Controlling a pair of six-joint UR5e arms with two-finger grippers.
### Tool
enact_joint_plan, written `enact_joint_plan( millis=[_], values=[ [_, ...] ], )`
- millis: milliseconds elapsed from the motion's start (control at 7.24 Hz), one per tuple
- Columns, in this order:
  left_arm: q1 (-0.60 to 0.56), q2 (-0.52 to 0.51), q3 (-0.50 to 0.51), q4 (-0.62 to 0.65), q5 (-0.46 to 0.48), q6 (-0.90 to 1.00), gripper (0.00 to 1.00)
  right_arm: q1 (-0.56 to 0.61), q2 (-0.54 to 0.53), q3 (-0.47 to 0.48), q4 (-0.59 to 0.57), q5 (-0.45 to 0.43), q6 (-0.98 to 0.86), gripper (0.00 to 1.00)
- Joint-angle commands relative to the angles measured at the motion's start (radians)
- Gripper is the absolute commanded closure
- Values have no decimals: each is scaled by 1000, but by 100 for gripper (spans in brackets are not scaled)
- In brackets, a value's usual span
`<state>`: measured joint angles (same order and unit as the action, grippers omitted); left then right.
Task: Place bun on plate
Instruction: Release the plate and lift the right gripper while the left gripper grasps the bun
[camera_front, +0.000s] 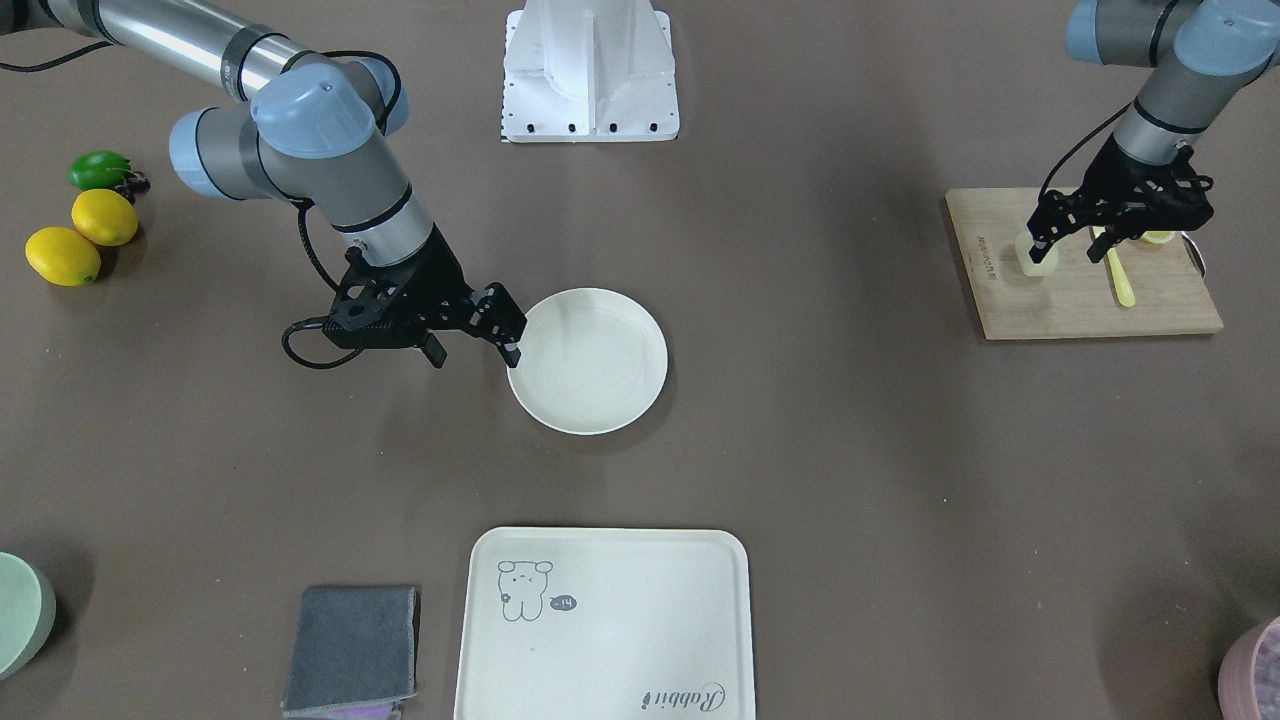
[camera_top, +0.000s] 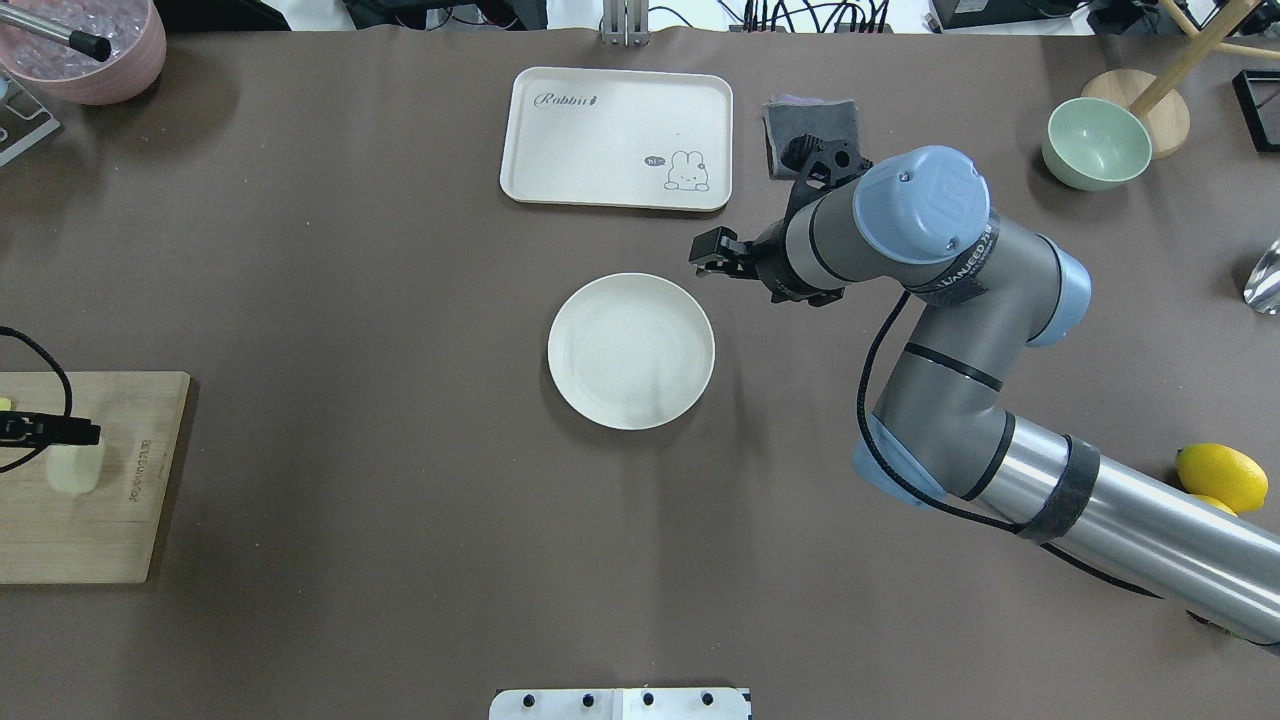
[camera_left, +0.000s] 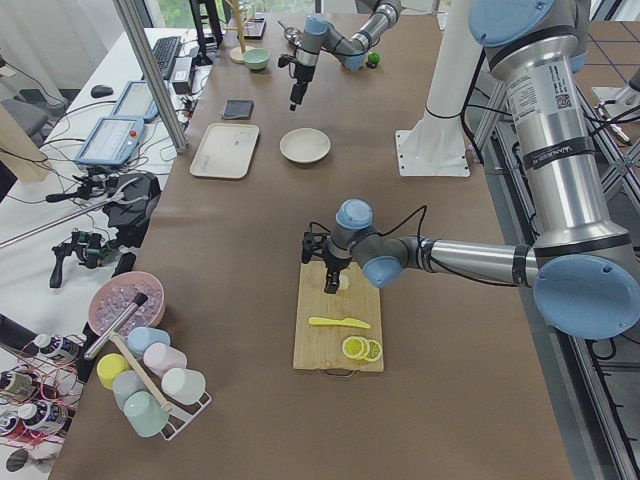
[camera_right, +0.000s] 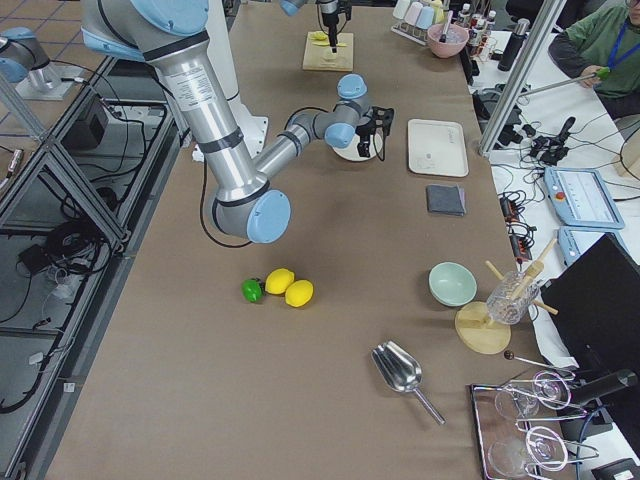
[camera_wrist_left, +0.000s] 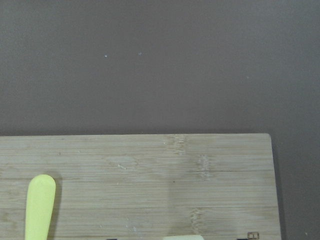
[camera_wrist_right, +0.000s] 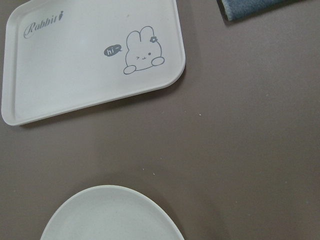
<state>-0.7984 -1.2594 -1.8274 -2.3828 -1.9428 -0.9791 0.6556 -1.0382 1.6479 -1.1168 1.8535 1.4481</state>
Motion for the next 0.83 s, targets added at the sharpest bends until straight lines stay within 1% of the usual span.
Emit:
enact_joint_plan(
  millis=[0, 138, 276, 415, 553, 691],
  values=[
    [36, 0, 4, -12, 4, 0, 16, 1, -2, 1, 0, 0, 1, 0],
    [47, 0, 7, -13, 4, 0, 22, -1, -2, 0, 0, -2, 2, 0],
    [50, 2, 17, -33, 4, 0, 34, -1, -5, 0, 0, -2, 3, 0],
    [51, 5, 28, -58, 2, 2, 42, -1, -5, 1, 0, -2, 3, 0],
    [51, 27, 30, -126, 1, 2, 50, -7, -6, 0, 0, -8, 11, 0],
    [50, 49, 31, -166, 1, 3, 55, -7, -8, 1, 0, -8, 12, 0]
  ],
)
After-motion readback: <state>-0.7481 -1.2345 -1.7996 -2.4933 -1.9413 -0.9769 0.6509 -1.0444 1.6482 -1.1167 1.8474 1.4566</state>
